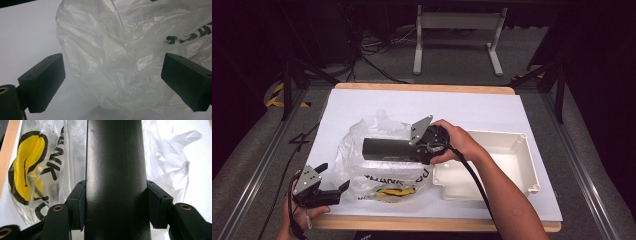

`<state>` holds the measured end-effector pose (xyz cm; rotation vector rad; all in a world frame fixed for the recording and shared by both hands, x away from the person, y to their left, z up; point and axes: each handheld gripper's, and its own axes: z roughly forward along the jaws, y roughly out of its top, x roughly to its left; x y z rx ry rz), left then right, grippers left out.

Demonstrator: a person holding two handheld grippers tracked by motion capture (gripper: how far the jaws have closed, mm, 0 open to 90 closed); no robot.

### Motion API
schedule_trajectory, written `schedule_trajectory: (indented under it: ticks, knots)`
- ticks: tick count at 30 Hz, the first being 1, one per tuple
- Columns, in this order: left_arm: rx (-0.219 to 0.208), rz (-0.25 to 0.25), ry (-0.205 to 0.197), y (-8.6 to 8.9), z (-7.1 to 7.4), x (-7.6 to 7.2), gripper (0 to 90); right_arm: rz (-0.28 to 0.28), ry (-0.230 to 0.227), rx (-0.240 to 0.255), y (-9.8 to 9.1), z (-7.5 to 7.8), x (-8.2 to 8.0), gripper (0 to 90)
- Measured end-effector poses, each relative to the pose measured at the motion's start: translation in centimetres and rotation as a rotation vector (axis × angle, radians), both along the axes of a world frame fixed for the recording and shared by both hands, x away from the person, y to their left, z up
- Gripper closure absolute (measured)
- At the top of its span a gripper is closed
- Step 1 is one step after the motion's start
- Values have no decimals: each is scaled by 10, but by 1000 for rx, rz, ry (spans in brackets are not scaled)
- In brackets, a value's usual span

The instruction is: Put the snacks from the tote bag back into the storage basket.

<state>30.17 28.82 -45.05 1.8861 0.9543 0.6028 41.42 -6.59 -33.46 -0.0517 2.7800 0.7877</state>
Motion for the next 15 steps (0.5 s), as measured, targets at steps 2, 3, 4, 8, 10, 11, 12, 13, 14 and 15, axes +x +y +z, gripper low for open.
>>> schedule_trajectory:
  ticks: [2, 3, 4, 8, 10, 11, 12, 13, 14, 15]
  knots:
    - [0, 0, 0, 0, 0, 0, 62, -2, 1, -2, -2, 2, 0, 431]
    - [-1, 0, 0, 0, 0, 0, 62, -2, -7, -5, -3, 2, -1, 431]
    - [0, 0, 0, 0, 0, 0, 62, -5, -4, -2, -5, 3, -1, 431]
    - [-6, 2, 0, 0, 0, 0, 62, -8, -7, -5, -11, 7, -4, 431]
    - [-7, 1, 0, 1, 0, 0, 61, -9, -9, 9, -13, 9, -5, 431]
    - [-8, 1, 0, 1, 0, 0, 61, -9, -12, 10, -14, 10, -6, 431]
    - [-8, 2, 1, 1, 0, 0, 61, -5, -11, 10, -15, 12, -7, 431]
    - [-7, 1, 1, 1, 0, 1, 61, -2, -12, 19, -16, 13, -8, 431]
    - [-7, 0, 2, 1, 0, 1, 61, -1, -9, 17, -16, 14, -9, 431]
    - [-9, 0, 1, 1, 0, 0, 61, 8, -10, 19, -16, 16, -10, 431]
